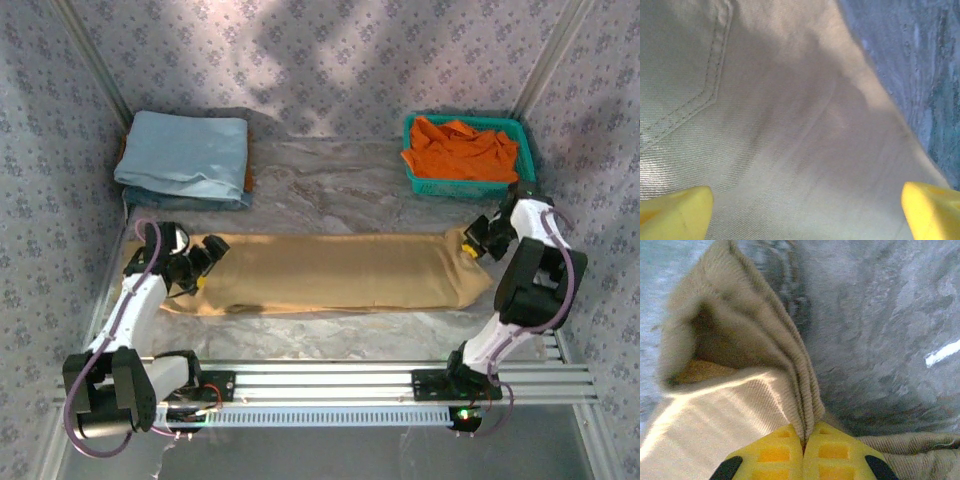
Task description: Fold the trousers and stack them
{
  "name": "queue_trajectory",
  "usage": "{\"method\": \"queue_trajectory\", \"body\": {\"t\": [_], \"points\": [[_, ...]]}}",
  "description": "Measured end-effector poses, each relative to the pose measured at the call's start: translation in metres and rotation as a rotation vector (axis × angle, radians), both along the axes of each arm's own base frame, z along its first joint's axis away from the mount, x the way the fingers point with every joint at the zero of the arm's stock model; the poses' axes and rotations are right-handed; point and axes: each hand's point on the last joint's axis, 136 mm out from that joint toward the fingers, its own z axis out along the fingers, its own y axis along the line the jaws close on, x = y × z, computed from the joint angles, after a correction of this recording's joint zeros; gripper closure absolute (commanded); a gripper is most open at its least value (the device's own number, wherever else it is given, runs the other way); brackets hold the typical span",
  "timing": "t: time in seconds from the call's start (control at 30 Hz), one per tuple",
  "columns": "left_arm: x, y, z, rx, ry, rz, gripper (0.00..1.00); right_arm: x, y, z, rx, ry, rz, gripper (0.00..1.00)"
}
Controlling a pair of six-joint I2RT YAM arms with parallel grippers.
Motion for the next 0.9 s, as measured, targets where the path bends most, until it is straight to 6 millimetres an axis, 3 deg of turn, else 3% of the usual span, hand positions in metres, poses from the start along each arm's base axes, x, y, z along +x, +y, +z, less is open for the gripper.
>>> {"method": "queue_trajectory", "body": {"t": [0.13, 0.4, 0.77, 0.9], "points": [[0.006, 0.000, 0.013, 0.003, -0.030, -0.007, 0.05, 0.002, 0.021, 0.032, -0.011, -0.089, 0.038, 1.00], [0.013, 0.002, 0.030, 0.017, -0.061, -0.019, 0.05, -0.007, 0.078, 0.061, 0.012, -0.141, 0.144, 1.00], [0.024, 0.005, 0.048, 0.015, -0.092, -0.027, 0.05, -0.013, 0.194, 0.106, 0.075, -0.221, 0.307, 1.00], [0.028, 0.006, 0.049, 0.003, -0.086, -0.027, 0.05, -0.019, 0.245, 0.120, 0.109, -0.255, 0.358, 1.00]]}}
